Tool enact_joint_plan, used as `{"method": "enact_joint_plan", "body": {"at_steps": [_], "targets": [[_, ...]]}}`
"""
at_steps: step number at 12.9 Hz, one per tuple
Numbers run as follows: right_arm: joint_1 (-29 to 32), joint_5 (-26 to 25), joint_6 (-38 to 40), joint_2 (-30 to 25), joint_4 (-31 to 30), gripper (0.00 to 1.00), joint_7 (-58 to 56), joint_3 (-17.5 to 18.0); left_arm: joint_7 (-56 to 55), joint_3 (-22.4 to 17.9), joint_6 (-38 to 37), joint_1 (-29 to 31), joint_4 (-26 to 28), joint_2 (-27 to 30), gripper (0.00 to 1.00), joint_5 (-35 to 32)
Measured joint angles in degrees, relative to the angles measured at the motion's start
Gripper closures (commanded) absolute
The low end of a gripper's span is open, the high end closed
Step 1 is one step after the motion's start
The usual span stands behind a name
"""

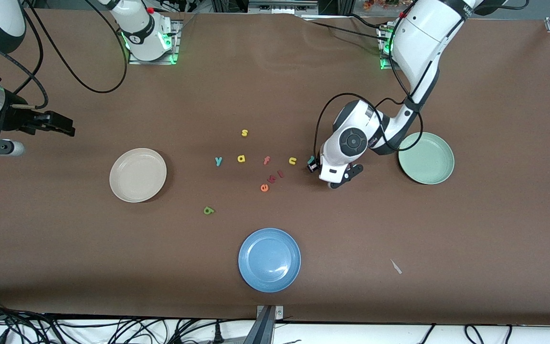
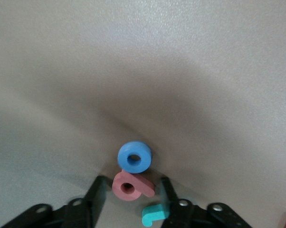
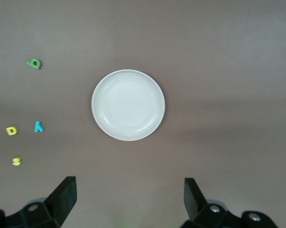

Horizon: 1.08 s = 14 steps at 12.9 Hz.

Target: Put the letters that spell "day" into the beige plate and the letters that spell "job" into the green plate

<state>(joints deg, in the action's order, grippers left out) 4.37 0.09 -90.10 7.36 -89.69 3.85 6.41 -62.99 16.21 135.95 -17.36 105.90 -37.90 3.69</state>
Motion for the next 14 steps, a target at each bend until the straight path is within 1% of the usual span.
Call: {"method": "enact_joint_plan", "body": {"at_steps": [2,3,4,5,8,9,11,14], "targets": [[0.0,0.7,0.0,0.4,0.0,0.01,0.0,0.0,0.0,0.0,-0.1,0.0,0.0,0.1,0.82,0.0],[0.0,0.9,0.0,0.6,0.0,0.0,0.0,0.1,0.0,-0.1,-0.3,0.0,0.0,0.3,0.91,0.0],[-0.1,1.0,0.0,0.7,0.0,0.01,0.0,0.1,0.0,-0.1,-0.3,0.0,0.0,0.3,0.95,0.0],[-0.1,1.1,0.0,0.9,0.0,0.0,0.0,0.2,0.0,-0.1,-0.3,0.0,0.0,0.3,0.97,0.0],[-0.3,1.2,-0.1,1.5,0.0,0.01,0.0,0.4,0.1,-0.3,-0.9,0.1,-0.3,0.3,0.99,-0.5],[-0.3,1.4,-0.1,1.8,0.0,0.01,0.0,0.5,0.4,-0.5,-2.5,0.5,-0.9,0.6,1.0,-0.8],[-0.8,1.9,-0.6,2.8,0.0,0.01,0.0,0.6,4.0,-0.6,-9.7,2.4,-3.1,2.9,1.0,-0.9],[-2.6,1.9,-2.3,4.3,0.1,0.01,0.0,0.7,13.1,-0.7,-23.0,7.8,-4.3,10.2,1.0,-0.9]]}}
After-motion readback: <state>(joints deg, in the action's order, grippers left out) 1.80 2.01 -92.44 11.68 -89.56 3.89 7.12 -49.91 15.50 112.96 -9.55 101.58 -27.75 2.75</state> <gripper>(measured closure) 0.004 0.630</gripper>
